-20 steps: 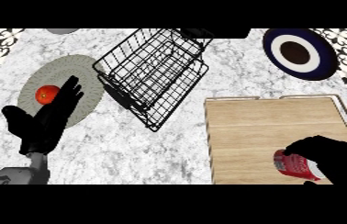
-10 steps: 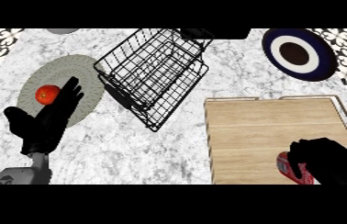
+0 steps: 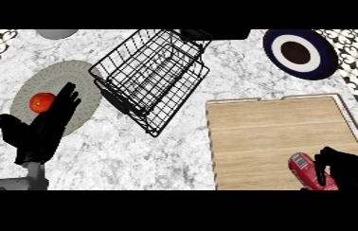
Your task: Pick the can from the tray and place it in the tiered basket
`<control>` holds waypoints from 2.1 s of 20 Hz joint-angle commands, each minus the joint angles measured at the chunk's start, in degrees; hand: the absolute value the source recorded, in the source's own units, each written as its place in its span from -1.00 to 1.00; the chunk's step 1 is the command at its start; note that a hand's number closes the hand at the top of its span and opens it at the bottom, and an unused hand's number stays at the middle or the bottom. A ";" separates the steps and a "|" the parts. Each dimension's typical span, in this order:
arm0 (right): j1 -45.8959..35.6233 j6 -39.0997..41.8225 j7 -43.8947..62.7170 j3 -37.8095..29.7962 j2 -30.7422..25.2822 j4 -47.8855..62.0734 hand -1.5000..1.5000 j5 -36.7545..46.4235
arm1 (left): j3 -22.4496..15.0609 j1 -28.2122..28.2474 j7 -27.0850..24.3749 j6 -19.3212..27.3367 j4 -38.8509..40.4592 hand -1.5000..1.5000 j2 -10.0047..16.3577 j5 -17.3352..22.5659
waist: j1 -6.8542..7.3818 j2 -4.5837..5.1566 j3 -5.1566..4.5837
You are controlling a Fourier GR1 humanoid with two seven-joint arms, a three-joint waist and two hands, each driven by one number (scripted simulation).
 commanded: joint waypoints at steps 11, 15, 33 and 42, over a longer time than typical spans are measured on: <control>2.24 -13.78 19.04 17.59 23.63 -26.78 1.00 13.07 | 1.30 -0.94 1.47 -2.49 -0.52 0.00 0.80 1.66 | 1.61 0.33 0.25; -8.84 -7.16 29.52 26.53 23.79 -26.58 1.00 17.59 | -1.09 -0.78 -1.31 -1.78 0.88 0.00 -1.83 -1.12 | 2.34 0.54 0.17; -63.89 -8.52 63.92 26.87 23.87 12.34 1.00 0.93 | -1.85 -2.26 1.70 -1.51 0.18 0.00 -3.36 -3.21 | 3.94 0.71 0.24; -74.66 -15.63 65.00 22.17 23.87 29.66 1.00 -7.20 | -1.01 -2.89 1.68 -1.77 -0.55 0.00 -3.66 -2.96 | 4.52 0.72 0.27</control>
